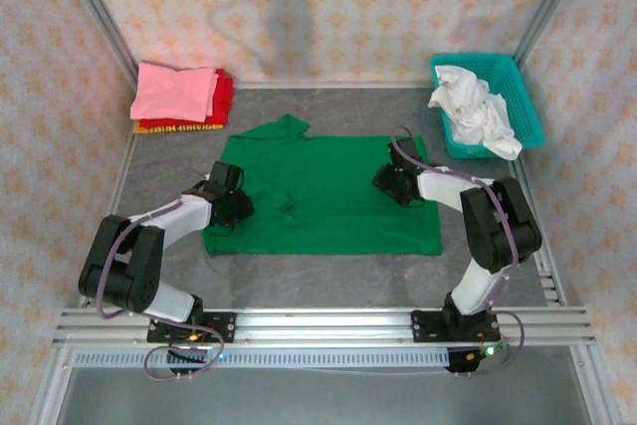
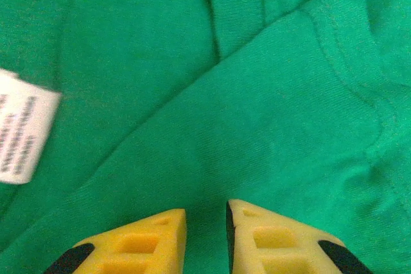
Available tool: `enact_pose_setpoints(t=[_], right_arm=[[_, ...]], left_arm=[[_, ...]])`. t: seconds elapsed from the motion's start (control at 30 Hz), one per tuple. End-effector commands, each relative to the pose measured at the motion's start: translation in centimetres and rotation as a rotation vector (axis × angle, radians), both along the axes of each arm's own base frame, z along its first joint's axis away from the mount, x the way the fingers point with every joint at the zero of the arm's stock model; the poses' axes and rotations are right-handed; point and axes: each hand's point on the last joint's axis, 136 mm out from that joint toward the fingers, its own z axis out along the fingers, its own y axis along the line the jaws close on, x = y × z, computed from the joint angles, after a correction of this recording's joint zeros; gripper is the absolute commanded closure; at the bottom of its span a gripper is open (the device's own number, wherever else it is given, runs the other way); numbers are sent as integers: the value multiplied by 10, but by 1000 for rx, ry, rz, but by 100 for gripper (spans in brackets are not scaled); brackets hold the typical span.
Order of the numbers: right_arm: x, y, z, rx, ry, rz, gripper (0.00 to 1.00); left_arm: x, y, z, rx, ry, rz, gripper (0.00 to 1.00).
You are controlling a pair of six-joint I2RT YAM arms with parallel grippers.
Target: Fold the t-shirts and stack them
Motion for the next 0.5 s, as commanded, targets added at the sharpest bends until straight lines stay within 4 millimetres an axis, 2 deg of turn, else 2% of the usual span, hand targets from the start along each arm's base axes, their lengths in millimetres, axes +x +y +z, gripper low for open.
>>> enact_pose_setpoints(t=[0.0,0.13,0.23,0.3,0.37,0.4,0.47], right_arm=[[-23,-4,-10,-25,115,-6,50],[10,1,37,-35,-6,13,49],[34,2,69,-59,-106,29,49],[46,3,82,-75,-148,36,49],[55,5,92,-79,-188,46,49],[57,5,94,-80,-197,48,49],[58,3,96,-96,-203,47,48]], left_arm=[[1,15,21,95,-2,13,71],[54,1,82,84,-140,-44,65],[95,-14,111,115,-193,-139,62],[119,-16,116,191,-152,-167,59],[145,-27,112,226,-117,-215,57],[156,-31,113,241,-110,-227,52],[174,-38,99,279,-67,-251,50]])
